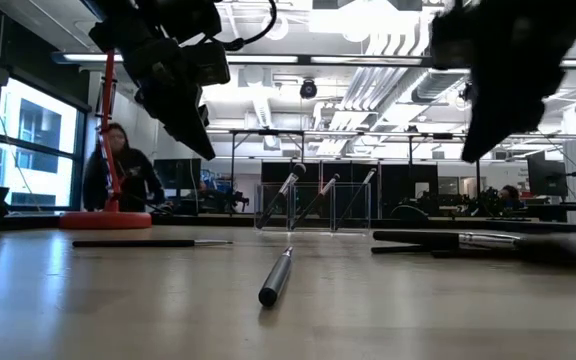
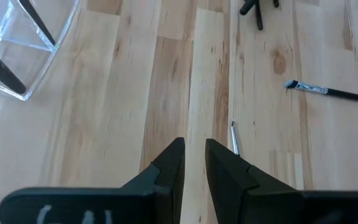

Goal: Put items in baskets/containers
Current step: Put the highlighter brush into the transparent organizer

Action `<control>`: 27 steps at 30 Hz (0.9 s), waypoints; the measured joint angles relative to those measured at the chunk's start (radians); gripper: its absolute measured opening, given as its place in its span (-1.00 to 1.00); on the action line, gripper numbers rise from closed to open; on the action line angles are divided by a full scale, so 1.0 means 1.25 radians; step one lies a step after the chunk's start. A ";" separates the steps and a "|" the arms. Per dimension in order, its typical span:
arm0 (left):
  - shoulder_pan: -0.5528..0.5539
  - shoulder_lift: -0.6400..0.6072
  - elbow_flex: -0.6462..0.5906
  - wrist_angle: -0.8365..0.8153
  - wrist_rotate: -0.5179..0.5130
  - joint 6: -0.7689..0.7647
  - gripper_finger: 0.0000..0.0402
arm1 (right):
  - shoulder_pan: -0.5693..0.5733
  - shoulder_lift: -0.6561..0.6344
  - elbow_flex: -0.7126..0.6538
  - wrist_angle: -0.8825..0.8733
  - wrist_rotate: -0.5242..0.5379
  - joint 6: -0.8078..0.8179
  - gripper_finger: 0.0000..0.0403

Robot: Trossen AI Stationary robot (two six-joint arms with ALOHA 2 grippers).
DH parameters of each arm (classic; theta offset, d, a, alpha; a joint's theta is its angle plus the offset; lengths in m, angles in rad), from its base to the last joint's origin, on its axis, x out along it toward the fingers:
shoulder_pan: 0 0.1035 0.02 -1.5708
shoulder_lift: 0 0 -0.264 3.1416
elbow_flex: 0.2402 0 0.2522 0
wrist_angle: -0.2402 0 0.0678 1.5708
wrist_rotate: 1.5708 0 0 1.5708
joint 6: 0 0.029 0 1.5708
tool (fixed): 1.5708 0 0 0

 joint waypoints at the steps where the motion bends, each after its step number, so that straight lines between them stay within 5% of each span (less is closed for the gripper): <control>1: 0.000 0.000 0.000 0.000 0.000 0.000 -0.69 | -0.018 0.000 0.000 0.001 -0.012 -0.002 -0.99; 9: 0.000 0.000 0.000 0.013 0.000 0.009 -0.69 | -0.078 0.000 0.000 -0.021 -0.108 0.168 -0.99; 17: 0.000 0.000 0.001 0.186 0.002 0.061 -0.66 | -0.041 -0.001 0.000 -0.140 -0.142 0.248 -1.00; 27: -0.013 0.122 0.176 0.148 0.016 0.107 -0.20 | -0.037 -0.013 0.000 -0.338 -0.059 0.307 -1.00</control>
